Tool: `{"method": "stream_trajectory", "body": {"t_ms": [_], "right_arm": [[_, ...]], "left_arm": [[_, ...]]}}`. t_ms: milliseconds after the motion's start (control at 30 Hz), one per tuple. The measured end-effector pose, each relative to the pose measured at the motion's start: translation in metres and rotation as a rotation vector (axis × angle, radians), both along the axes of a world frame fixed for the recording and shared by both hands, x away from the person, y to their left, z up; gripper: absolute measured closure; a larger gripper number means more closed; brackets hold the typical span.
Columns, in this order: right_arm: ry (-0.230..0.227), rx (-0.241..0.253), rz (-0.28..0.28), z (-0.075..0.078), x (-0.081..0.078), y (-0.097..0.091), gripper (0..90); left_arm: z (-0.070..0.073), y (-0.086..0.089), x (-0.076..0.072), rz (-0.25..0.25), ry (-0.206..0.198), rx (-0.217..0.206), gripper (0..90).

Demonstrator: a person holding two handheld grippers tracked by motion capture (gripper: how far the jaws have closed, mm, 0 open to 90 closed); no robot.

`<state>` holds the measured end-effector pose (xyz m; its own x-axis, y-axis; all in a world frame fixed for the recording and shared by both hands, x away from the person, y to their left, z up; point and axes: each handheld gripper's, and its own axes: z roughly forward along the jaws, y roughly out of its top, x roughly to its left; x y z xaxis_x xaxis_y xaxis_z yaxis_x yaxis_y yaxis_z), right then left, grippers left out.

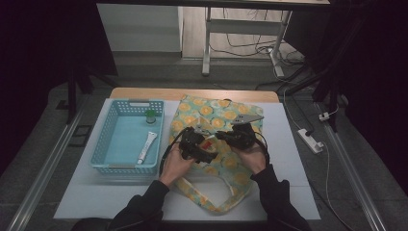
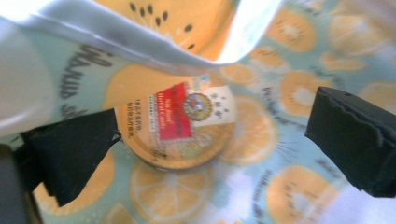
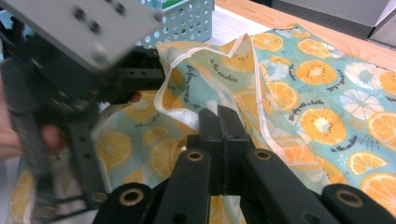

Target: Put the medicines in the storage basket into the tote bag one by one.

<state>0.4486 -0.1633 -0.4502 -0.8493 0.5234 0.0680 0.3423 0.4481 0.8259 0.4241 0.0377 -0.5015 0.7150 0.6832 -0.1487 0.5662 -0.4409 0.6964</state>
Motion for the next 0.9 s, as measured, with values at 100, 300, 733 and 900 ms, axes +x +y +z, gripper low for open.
{"method": "stream_trajectory", "body": {"t_ms": [100,300,733,900], "right_arm": [[-0.002,0.005,0.004,0.001,0.0,0.0,90.0],[-0.009,0.008,0.005,0.004,-0.001,-0.001,90.0],[-0.021,0.014,0.007,0.011,-0.005,0.0,90.0],[-0.025,0.008,0.009,0.012,-0.006,0.001,90.0]], "left_arm": [[0.006,0.007,-0.003,-0.011,0.011,-0.028,0.2],[0.016,0.02,-0.012,-0.033,0.042,-0.091,0.0],[0.038,0.047,-0.026,-0.059,0.046,-0.105,0.2],[0.044,0.064,-0.028,-0.068,0.057,-0.108,0.2]]}}
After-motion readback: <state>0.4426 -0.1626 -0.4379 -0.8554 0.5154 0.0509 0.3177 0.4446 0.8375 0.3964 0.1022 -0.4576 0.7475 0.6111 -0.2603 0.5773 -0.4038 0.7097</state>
